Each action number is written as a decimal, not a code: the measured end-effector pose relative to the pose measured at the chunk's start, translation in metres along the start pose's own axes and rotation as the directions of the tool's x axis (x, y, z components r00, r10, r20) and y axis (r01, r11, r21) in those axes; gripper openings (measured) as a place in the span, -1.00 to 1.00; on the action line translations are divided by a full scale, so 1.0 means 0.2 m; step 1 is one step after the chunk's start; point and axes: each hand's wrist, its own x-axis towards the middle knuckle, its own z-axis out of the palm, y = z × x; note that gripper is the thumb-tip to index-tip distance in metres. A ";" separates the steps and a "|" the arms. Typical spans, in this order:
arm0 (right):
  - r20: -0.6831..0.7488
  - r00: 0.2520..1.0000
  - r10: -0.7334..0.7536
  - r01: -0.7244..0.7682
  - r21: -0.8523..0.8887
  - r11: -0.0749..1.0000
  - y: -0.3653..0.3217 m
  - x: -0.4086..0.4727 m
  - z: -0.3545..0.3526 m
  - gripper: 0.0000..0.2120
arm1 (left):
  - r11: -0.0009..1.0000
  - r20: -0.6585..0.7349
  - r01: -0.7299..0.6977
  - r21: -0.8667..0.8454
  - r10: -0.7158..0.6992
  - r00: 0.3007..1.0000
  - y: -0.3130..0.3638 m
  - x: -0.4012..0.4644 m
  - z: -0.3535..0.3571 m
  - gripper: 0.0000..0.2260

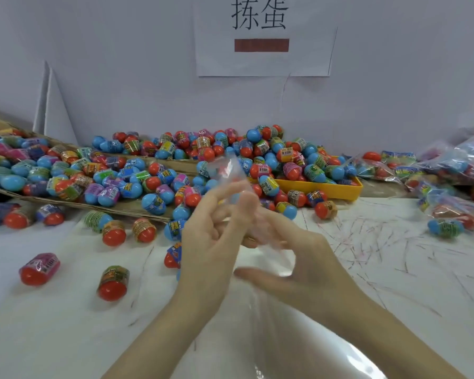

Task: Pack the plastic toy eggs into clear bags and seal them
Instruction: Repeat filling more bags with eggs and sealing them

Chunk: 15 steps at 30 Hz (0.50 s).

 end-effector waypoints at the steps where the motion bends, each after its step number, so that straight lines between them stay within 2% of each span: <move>1: -0.042 0.998 0.043 -0.037 0.124 0.992 0.00 0.01 0.00 -0.46 | 0.999 0.046 0.021 -0.049 -0.019 0.999 0.00 0.00 0.00 -0.52; 2: -0.067 0.990 0.127 -0.102 0.301 0.948 -0.01 0.01 -0.02 -0.51 | 0.999 0.053 0.003 -0.048 -0.001 0.999 0.00 -0.01 0.00 -0.47; 4: -0.025 0.960 0.280 -0.214 0.579 0.787 0.00 0.02 -0.07 -0.66 | 0.993 -0.052 -0.088 0.075 0.092 0.994 0.00 -0.01 0.00 -0.52; 6: 0.053 0.952 0.302 -0.257 0.679 0.688 0.00 0.03 -0.12 -0.71 | 0.979 -0.212 -0.055 0.197 0.097 0.972 -0.02 0.01 -0.02 -0.58; 7: 0.083 0.952 0.295 -0.269 0.689 0.673 0.01 0.03 -0.13 -0.72 | 0.979 -0.211 0.052 0.199 -0.009 0.977 -0.02 0.03 -0.03 -0.53; 8: 0.106 0.950 0.294 -0.283 0.689 0.667 0.01 0.02 -0.13 -0.72 | 0.965 -0.114 0.199 0.172 -0.182 0.977 -0.01 0.05 -0.03 -0.48; 9: 0.114 0.949 0.294 -0.291 0.673 0.680 0.01 0.02 -0.12 -0.72 | 0.932 0.057 0.334 0.137 -0.344 0.937 -0.02 0.06 -0.03 -0.47; 10: 0.105 0.949 0.298 -0.292 0.653 0.699 0.00 0.02 -0.12 -0.71 | 0.908 0.217 0.406 0.102 -0.419 0.882 -0.01 0.06 -0.04 -0.51; 11: 0.073 0.952 0.297 -0.275 0.631 0.725 0.00 0.03 -0.11 -0.71 | 0.914 0.271 0.398 0.076 -0.403 0.874 -0.01 0.06 -0.04 -0.63; 12: 0.010 0.952 0.306 -0.247 0.613 0.750 -0.01 0.03 -0.10 -0.69 | 0.933 0.223 0.357 0.047 -0.358 0.907 -0.01 0.05 -0.05 -0.75; 14: -0.202 0.921 0.332 -0.162 0.578 0.800 -0.01 0.05 -0.09 -0.64 | 0.958 -0.025 0.281 -0.058 -0.282 0.959 0.00 0.09 -0.09 -0.87; 15: -0.308 0.895 0.322 -0.108 0.551 0.828 0.00 0.05 -0.09 -0.67 | 0.963 -0.149 0.231 -0.135 -0.251 0.956 -0.01 0.11 -0.13 -0.89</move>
